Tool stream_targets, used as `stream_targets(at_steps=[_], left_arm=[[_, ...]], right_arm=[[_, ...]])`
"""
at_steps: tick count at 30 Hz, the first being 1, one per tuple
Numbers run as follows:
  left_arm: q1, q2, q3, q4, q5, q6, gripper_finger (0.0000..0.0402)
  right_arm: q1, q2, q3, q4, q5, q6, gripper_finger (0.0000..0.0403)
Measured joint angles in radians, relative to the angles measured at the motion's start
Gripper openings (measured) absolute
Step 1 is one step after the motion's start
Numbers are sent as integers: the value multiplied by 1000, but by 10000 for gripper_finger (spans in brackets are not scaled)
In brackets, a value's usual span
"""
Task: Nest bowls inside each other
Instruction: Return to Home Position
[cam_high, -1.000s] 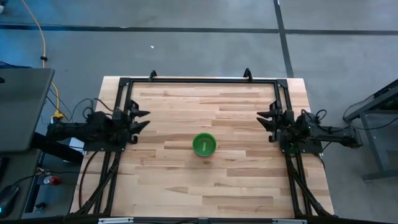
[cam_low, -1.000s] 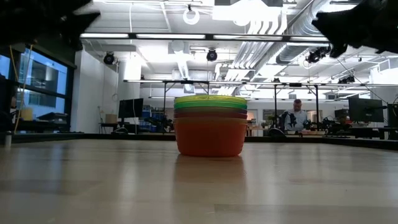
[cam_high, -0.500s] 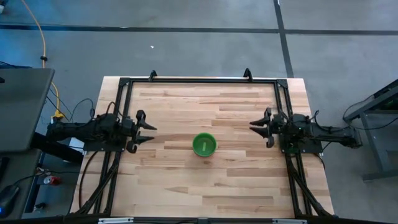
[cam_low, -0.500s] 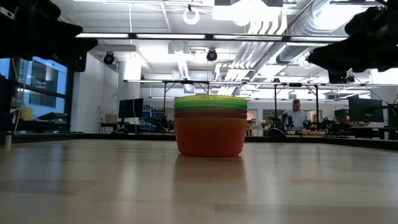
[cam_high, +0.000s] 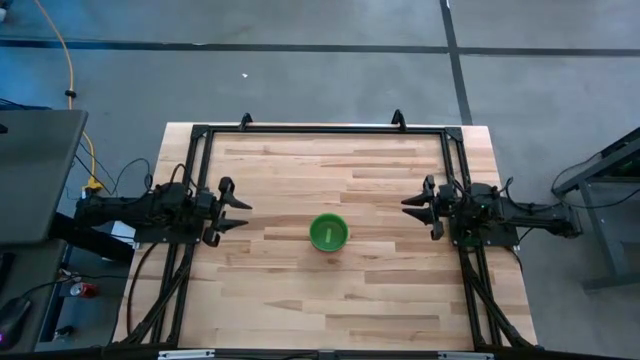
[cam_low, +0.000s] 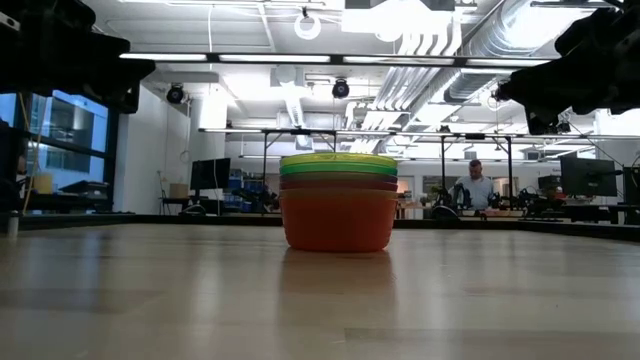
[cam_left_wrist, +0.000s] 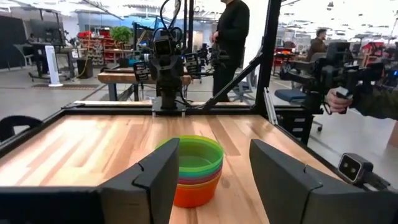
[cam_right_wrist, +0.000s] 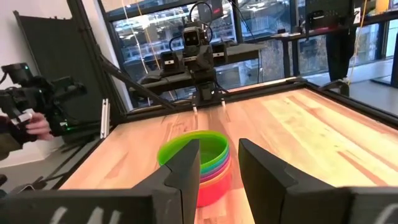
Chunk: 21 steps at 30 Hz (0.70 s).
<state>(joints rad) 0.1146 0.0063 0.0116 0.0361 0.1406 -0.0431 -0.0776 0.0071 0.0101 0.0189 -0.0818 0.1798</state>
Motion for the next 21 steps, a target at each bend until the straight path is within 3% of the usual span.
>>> stream_targets(at_steps=[21], left_arm=[[0, 0, 0, 0, -2, -6, 184]], right_arm=[[0, 0, 1, 1, -26, 44, 101]])
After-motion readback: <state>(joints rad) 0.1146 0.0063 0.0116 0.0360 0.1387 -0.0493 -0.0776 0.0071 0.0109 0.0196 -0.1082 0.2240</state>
